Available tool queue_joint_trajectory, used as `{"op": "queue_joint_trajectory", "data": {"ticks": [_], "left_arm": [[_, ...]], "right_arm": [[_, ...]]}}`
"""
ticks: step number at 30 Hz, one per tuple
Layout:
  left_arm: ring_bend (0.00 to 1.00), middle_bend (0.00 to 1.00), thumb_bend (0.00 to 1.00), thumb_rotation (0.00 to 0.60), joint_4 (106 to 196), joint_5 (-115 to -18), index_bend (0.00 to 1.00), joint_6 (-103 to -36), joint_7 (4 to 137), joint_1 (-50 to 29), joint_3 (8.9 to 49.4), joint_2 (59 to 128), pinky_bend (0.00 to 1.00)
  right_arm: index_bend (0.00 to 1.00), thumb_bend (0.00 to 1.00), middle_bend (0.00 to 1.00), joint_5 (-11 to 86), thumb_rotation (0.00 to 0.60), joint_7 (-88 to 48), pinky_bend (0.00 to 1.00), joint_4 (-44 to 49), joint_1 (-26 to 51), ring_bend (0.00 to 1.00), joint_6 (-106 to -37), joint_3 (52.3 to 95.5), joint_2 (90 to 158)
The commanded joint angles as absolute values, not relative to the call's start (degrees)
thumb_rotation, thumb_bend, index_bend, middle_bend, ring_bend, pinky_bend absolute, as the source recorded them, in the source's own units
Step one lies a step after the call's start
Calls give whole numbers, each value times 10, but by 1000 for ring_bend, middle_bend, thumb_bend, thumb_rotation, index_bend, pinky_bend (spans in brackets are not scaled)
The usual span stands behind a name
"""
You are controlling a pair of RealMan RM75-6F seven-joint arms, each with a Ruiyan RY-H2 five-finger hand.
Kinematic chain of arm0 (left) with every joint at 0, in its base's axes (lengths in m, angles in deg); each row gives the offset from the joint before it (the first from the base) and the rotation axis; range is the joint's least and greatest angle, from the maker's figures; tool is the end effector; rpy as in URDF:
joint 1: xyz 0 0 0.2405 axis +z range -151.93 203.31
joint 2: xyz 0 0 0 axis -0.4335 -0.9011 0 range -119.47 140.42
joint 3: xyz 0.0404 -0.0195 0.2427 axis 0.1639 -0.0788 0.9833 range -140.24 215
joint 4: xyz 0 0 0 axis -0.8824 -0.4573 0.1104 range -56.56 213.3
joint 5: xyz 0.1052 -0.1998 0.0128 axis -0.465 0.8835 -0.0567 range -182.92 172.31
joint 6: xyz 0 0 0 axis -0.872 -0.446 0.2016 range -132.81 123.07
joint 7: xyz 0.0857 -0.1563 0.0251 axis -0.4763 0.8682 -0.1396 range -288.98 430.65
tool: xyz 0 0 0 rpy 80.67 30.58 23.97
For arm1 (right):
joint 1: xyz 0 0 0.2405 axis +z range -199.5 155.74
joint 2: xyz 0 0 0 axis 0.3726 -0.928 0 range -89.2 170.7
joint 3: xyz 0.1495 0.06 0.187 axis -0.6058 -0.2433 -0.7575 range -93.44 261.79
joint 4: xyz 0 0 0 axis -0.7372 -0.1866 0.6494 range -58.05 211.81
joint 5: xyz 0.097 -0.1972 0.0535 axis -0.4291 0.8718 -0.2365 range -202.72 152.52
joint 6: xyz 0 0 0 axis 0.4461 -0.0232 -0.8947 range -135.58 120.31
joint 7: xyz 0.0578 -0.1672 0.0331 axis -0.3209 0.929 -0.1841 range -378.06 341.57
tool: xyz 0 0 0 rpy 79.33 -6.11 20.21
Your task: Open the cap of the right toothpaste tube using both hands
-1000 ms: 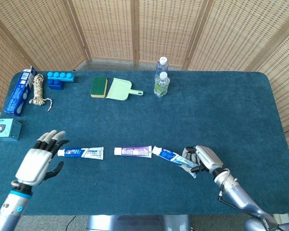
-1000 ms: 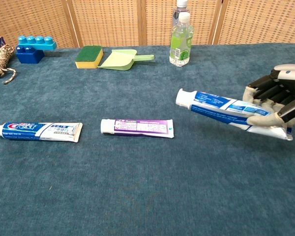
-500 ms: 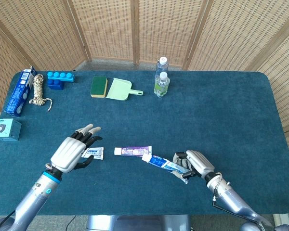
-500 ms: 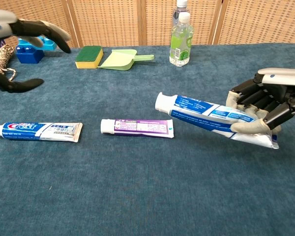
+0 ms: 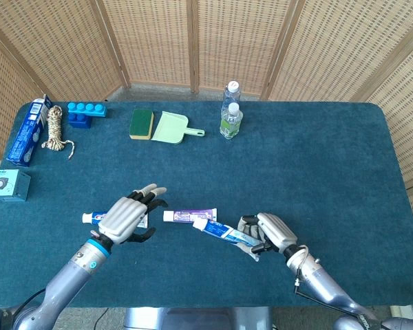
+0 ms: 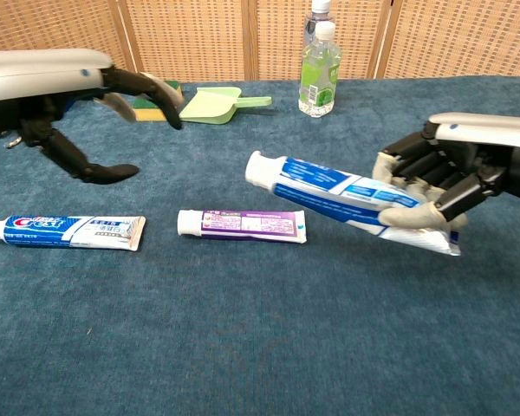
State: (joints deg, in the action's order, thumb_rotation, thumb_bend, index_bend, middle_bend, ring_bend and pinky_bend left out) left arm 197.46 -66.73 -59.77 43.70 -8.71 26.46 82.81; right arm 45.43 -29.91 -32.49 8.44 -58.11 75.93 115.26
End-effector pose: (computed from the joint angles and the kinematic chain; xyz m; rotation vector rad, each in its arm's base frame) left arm -0.0834 0.2850 0.0072 -1.9624 -1.1435 -0.9993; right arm -0.1304 -0.2823 -0.0152 1.7040 -1.7438 1.1824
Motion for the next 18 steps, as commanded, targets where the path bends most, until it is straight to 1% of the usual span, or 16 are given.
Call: {"op": "queue_joint_trajectory", "data": {"ticks": [1, 12, 18], "left_arm": [[67, 120, 338, 600, 1978, -636, 255, -584, 432, -112, 259, 837, 168], [67, 120, 339, 600, 1977, -566, 255, -579, 447, -158, 258, 859, 174], [67, 120, 338, 600, 1972, -548, 257, -571, 472, -177, 258, 869, 175]], "right_arm": [[960, 485, 722, 455, 600, -296, 773, -327, 86, 688, -584, 759, 1156], [961, 489, 722, 458, 600, -282, 773, -334, 97, 690, -587, 761, 1173], [961, 492, 722, 454, 600, -274, 774, -337, 105, 691, -586, 759, 1180]]}}
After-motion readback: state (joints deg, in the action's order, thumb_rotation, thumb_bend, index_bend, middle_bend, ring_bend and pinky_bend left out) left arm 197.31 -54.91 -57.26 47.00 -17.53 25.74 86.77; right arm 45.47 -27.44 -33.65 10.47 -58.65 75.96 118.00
